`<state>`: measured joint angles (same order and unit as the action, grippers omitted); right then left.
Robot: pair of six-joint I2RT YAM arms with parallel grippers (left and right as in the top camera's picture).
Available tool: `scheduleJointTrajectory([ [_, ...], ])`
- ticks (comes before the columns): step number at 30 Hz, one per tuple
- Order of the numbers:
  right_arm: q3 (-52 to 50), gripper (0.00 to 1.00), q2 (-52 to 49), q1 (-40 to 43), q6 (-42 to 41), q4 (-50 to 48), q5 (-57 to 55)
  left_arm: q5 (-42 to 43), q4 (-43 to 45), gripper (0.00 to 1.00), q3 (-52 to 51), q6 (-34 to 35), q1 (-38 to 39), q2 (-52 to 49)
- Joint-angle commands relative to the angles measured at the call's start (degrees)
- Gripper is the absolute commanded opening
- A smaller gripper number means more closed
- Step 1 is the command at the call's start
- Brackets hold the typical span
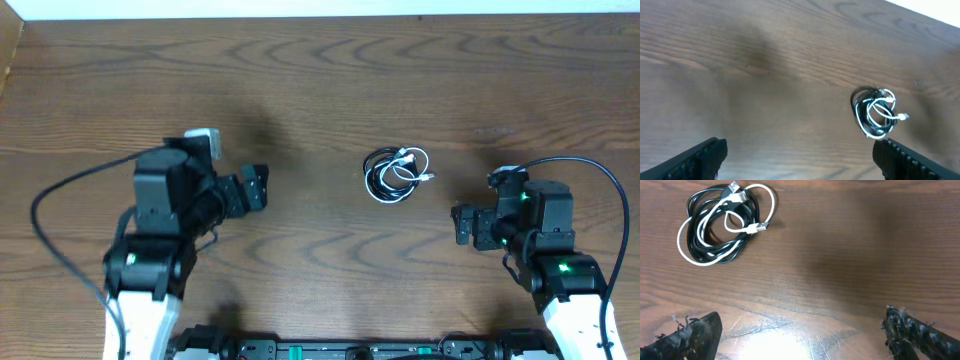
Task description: Untangle cables
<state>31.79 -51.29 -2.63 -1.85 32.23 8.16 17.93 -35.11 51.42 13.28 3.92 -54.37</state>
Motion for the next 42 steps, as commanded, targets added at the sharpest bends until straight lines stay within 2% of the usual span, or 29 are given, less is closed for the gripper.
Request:
scheduleJointTrajectory([
  [1, 1.2, 0.99, -0.1, 0.3, 1.0, -0.1, 0.6, 5.4, 3.8, 0.98, 1.0, 2.1, 0.3, -4.1],
  [3, 1.2, 0.99, -0.1, 0.3, 1.0, -0.1, 0.6, 7.4, 5.5, 0.98, 1.6, 2.1, 0.8, -6.1],
  [14, 1.2, 0.99, -0.1, 0.3, 1.0, -0.1, 0.6, 6.9, 3.3, 0.98, 15.9, -0.1, 9.7, -21.8],
  [19, 1.2, 0.99, -0.1, 0.3, 1.1, -0.1, 0.6, 5.4, 8.0, 0.98, 16.1, -1.2, 14.7, -28.9],
  [26, 1.2, 0.99, -0.1, 0.3, 1.0, 0.2, 0.6, 5.4, 14.9, 0.98, 16.0, 5.9, 20.5, -41.8],
  [35, 1.2, 0.99, -0.1, 0.3, 1.0, 0.6, 0.6, 5.4, 22.8, 1.0, 16.0, 5.9, 26.6, -51.8],
  [36, 1.2, 0.99, -0.1, 0.3, 1.0, 0.7, 0.6, 5.3, 23.7, 0.93, 16.0, 5.9, 27.6, -53.1],
  [38, 1.2, 0.99, -0.1, 0.3, 1.0, 0.8, 0.6, 3.6, 24.4, 0.89, 16.0, 5.9, 28.9, -54.2],
  [42, 1.2, 0.99, -0.1, 0.3, 1.0, 0.8, 0.6, -3.1, 24.5, 0.88, 16.0, 5.9, 32.4, -56.2],
])
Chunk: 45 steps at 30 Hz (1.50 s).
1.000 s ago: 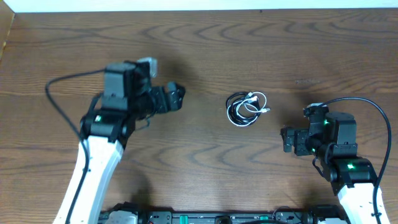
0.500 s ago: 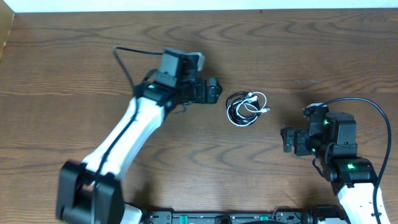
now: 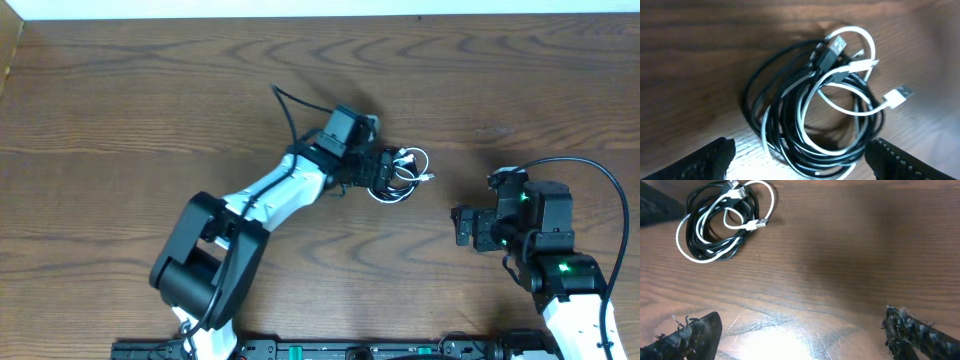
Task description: Untangle cables
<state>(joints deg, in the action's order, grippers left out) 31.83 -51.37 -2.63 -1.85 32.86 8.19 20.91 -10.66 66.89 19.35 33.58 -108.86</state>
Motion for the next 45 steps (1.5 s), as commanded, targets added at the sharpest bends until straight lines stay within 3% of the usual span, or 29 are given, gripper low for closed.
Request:
scheduleJointTrajectory([
  [1, 1.1, 0.99, 0.0, 0.3, 1.0, 0.2, 0.6, -6.9, 0.1, 0.88, 0.6, -0.2, 3.6, -2.2],
  [5, 1.1, 0.99, 0.0, 0.3, 1.0, 0.2, 0.6, -10.2, -0.2, 0.86, 0.6, -0.2, 7.4, -4.1],
  [7, 1.1, 0.99, 0.0, 0.3, 1.0, 0.2, 0.6, -12.2, -0.9, 0.79, 0.6, -0.2, 8.4, -4.4],
  [9, 1.1, 0.99, 0.0, 0.3, 1.0, 0.2, 0.6, -13.3, -1.7, 0.59, 0.6, -0.3, 9.0, -4.4],
  [11, 1.1, 0.99, 0.0, 0.3, 1.0, 0.3, 0.6, -13.2, -2.8, 0.3, 0.6, -0.4, 9.0, -4.4],
  [13, 1.1, 0.99, 0.0, 0.3, 1.0, 0.3, 0.6, -13.2, -4.7, 0.09, 0.6, -0.4, 9.0, -4.2],
  [19, 1.1, 0.99, 0.0, 0.3, 1.0, 0.3, 1.0, -13.3, -15.1, 0.07, 0.6, -0.9, 8.9, -3.6],
  [25, 1.1, 0.99, 0.0, 0.3, 1.0, 0.2, 8.1, -13.2, -22.5, 0.07, 0.6, -8.1, 8.8, -1.7],
  [29, 1.1, 0.99, 0.0, 0.3, 1.0, 0.0, 12.5, -11.4, -23.3, 0.08, 0.6, -9.7, 8.8, 0.7],
  [36, 1.1, 0.99, 0.0, 0.3, 0.8, -1.2, 17.6, 8.4, -22.9, 0.07, 0.6, -15.7, 8.8, 6.2],
  [45, 1.0, 0.99, -3.0, 0.3, -1.3, -2.3, 15.6, 8.9, -22.9, 0.08, 0.6, -15.7, 8.9, 6.7],
])
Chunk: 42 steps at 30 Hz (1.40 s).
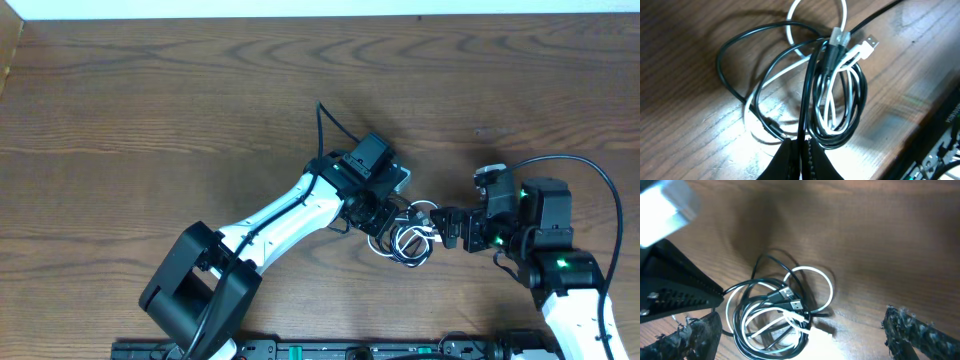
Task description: Untangle cables
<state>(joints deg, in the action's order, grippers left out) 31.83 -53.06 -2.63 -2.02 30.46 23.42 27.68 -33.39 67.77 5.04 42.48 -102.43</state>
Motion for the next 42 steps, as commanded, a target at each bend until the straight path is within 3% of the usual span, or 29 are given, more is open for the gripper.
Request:
scheduleJointTrajectory([
  [1, 1.0, 0.99, -2.0, 0.3, -1.1, 0.2, 1.2, 2.2, -0.2, 0.08, -0.3, -1.4, 0.0, 0.3],
  [6, 1.0, 0.99, -6.8, 0.3, -1.2, 0.2, 3.6, 3.0, -0.2, 0.08, -0.3, -1.4, 0.0, 0.3],
  [10, 1.0, 0.99, -9.6, 0.3, -1.2, 0.2, 3.8, 3.0, -0.2, 0.36, -0.3, -1.4, 0.0, 0.3],
  [14, 1.0, 0.99, -11.4, 0.3, -1.2, 0.2, 3.8, 3.0, -0.2, 0.48, -0.3, -1.4, 0.0, 0.3],
  [22, 1.0, 0.99, -12.1, 0.3, -1.2, 0.1, 3.7, 3.0, -0.2, 0.48, -1.3, -1.3, 0.0, 0.2],
  [26, 1.0, 0.99, -12.1, 0.3, -1.2, 0.0, 3.7, 3.3, 0.1, 0.3, -1.9, -0.7, 1.1, 0.2],
  [33, 1.0, 0.99, -12.1, 0.3, -1.2, 0.0, 3.5, 2.3, 5.1, 0.37, -3.2, -0.7, 4.1, -0.4],
  [38, 1.0, 0.99, -12.1, 0.3, -2.2, 0.0, 3.5, -8.5, 6.1, 0.41, -4.6, 2.8, 5.9, -0.6],
  [42, 1.0, 0.99, -12.1, 0.3, -2.2, 0.0, 3.5, -10.4, 6.3, 0.43, -4.8, 3.4, 6.1, -0.6],
])
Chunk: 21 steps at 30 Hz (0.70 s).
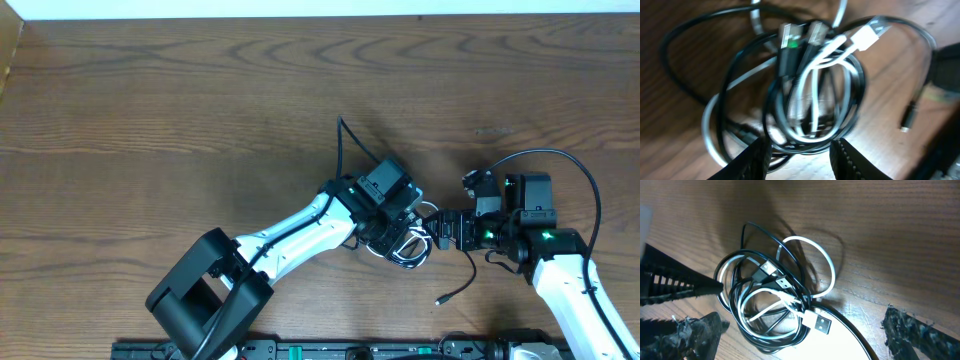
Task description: Untangle cables
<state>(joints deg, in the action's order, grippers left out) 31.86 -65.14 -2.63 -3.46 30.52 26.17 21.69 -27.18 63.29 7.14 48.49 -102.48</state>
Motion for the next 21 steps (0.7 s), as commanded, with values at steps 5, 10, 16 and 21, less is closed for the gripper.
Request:
scheduleJointTrajectory([
  [5, 1.0, 0.99, 0.0, 0.3, -0.8, 0.0, 0.7, -4.5, 0.6, 0.44, -0.3, 1.7, 0.1, -0.5],
  [10, 1.0, 0.99, 0.0, 0.3, -0.8, 0.1, 0.7, -4.5, 1.0, 0.45, -0.3, 3.7, 0.1, -0.5],
  [16, 1.0, 0.99, 0.0, 0.3, -0.8, 0.1, 0.7, -4.4, 2.3, 0.47, -1.2, 4.4, 0.2, -0.5],
  [21, 1.0, 0.99, 0.0, 0.3, -0.8, 0.1, 0.7, -4.4, 4.9, 0.5, -3.2, 6.8, 0.2, -0.5],
])
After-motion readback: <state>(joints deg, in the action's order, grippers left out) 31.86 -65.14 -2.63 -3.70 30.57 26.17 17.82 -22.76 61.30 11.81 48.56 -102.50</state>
